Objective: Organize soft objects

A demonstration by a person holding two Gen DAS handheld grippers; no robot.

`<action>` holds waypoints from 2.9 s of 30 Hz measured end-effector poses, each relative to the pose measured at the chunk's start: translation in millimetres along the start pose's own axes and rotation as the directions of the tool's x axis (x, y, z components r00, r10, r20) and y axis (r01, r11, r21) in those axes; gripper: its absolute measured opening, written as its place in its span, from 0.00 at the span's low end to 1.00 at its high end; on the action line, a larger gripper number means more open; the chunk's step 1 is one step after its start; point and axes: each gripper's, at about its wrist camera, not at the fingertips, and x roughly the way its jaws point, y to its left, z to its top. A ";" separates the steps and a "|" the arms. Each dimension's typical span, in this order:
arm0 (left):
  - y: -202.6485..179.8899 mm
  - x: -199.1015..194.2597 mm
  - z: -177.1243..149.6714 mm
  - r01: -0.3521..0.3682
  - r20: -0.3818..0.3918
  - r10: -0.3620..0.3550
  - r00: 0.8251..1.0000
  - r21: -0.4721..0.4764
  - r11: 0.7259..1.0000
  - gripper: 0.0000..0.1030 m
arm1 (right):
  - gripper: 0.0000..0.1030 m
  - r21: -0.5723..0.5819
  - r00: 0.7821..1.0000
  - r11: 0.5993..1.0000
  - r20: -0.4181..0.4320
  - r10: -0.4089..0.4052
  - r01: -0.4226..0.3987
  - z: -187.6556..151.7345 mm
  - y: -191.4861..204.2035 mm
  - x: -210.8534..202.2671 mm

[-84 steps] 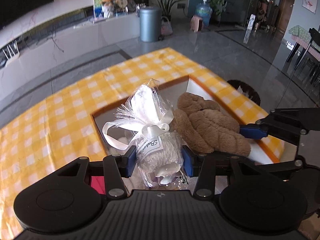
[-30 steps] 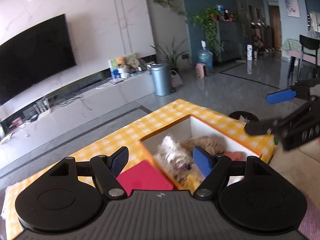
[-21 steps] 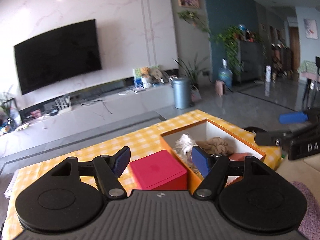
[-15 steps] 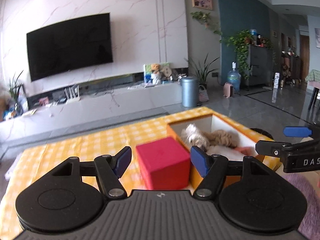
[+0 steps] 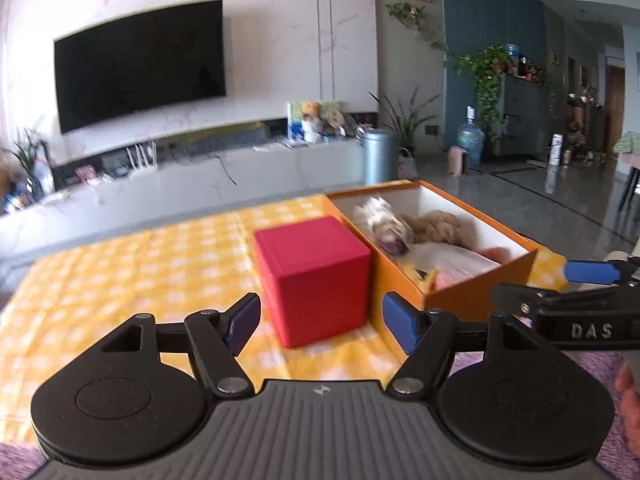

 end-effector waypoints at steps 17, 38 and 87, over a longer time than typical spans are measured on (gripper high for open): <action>2.8 19.0 -23.6 -0.036 -0.154 0.031 0.988 -0.028 0.999 0.83 | 0.97 -0.011 0.997 0.998 -0.043 -0.057 0.057 -9.5 5.0 16.4; 3.3 15.2 -20.6 -0.042 -0.159 0.037 0.987 -0.026 0.999 0.83 | 0.97 -0.025 0.997 0.997 -0.046 -0.068 0.067 -9.8 7.4 15.6; 8.2 9.1 -20.6 -0.049 -0.162 0.046 0.986 -0.017 0.999 0.83 | 0.97 -0.025 0.997 0.997 -0.045 -0.068 0.067 -10.4 7.5 15.9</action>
